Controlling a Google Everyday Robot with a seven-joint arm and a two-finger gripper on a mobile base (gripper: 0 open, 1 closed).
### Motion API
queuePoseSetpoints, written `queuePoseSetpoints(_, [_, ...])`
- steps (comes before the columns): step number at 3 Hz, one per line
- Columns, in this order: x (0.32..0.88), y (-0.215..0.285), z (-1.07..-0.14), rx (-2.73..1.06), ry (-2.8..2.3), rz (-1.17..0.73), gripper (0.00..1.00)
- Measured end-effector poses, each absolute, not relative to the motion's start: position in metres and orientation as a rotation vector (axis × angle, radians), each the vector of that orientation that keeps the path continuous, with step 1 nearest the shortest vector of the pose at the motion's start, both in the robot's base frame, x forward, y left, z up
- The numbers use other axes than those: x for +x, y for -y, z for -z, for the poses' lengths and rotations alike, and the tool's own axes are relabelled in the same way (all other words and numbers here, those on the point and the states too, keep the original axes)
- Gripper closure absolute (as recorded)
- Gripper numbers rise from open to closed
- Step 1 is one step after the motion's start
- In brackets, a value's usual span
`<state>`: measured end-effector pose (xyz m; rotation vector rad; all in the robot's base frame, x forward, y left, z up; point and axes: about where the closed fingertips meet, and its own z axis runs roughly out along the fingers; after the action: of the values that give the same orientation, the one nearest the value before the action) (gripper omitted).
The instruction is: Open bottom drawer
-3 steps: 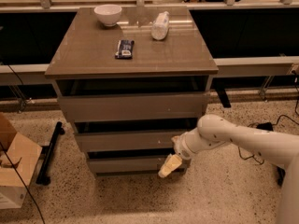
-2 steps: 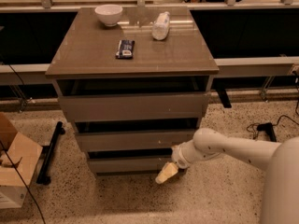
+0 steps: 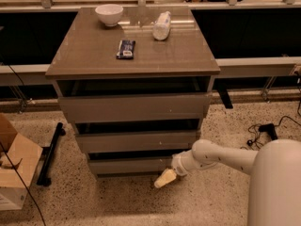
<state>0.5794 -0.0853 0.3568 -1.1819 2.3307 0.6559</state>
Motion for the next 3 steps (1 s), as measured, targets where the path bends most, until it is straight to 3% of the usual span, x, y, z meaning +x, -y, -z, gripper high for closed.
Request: queuePoseSetpoints(3, [0.615, 0.084, -0.310, -1.050, -2.337, -0.632, 0.00])
